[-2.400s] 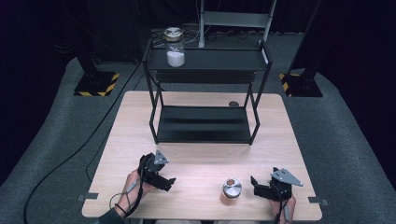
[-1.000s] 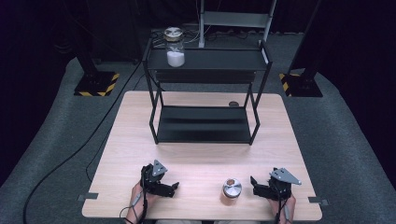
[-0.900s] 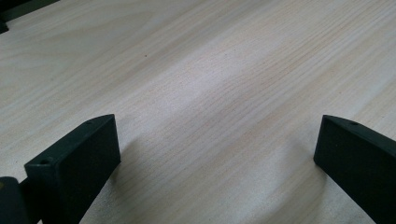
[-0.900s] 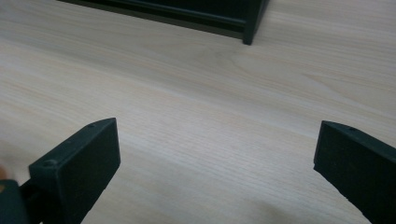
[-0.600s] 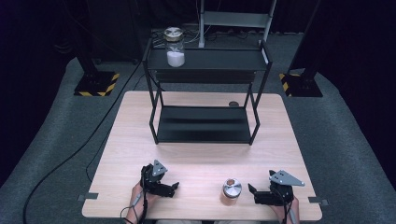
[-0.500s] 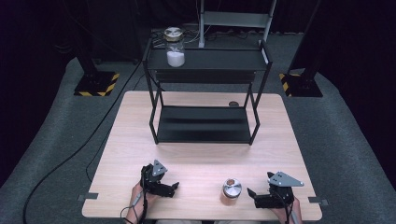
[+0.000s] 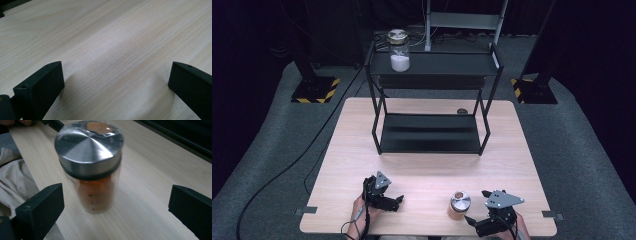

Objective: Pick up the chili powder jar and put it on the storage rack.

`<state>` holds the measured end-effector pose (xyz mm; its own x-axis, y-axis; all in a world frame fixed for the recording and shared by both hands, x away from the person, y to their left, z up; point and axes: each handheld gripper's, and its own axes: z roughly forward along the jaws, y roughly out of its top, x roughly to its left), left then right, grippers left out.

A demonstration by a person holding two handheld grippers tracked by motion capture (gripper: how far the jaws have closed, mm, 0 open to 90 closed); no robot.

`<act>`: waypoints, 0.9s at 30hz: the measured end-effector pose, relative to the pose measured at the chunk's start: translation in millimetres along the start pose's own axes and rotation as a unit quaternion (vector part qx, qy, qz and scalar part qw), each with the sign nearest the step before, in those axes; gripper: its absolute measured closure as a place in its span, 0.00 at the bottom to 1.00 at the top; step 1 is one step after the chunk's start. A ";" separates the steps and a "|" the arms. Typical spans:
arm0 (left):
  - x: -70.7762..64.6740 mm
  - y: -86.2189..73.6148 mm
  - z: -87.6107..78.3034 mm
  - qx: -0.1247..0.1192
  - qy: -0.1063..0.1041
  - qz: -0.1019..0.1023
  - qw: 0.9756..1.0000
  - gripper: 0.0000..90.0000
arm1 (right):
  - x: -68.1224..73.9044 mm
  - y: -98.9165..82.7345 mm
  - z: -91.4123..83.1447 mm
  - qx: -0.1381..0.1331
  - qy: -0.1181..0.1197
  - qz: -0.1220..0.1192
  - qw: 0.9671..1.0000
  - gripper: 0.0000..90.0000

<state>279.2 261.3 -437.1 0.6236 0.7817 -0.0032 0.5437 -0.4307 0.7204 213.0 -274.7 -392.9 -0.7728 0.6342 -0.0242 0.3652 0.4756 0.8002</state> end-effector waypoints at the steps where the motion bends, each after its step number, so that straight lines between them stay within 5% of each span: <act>1: 0.0 0.0 0.0 0.000 0.000 0.000 1.000 0.00 | 0.8 1.2 4.2 0.000 0.005 -0.003 1.000 0.00; 18: 0.0 0.0 0.0 0.000 0.000 0.000 1.000 0.00 | 6.6 1.9 46.1 -0.009 0.030 -0.014 0.999 0.00; 27: 0.0 -0.1 0.0 0.000 0.000 0.000 1.000 0.00 | 3.6 -4.5 46.7 -0.017 0.031 -0.001 0.999 0.26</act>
<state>279.2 261.3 -437.2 0.6238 0.7816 -0.0027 0.5431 -0.4310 0.7206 232.8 -246.0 -424.6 -0.8049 0.5934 0.0098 0.3461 0.4560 0.8199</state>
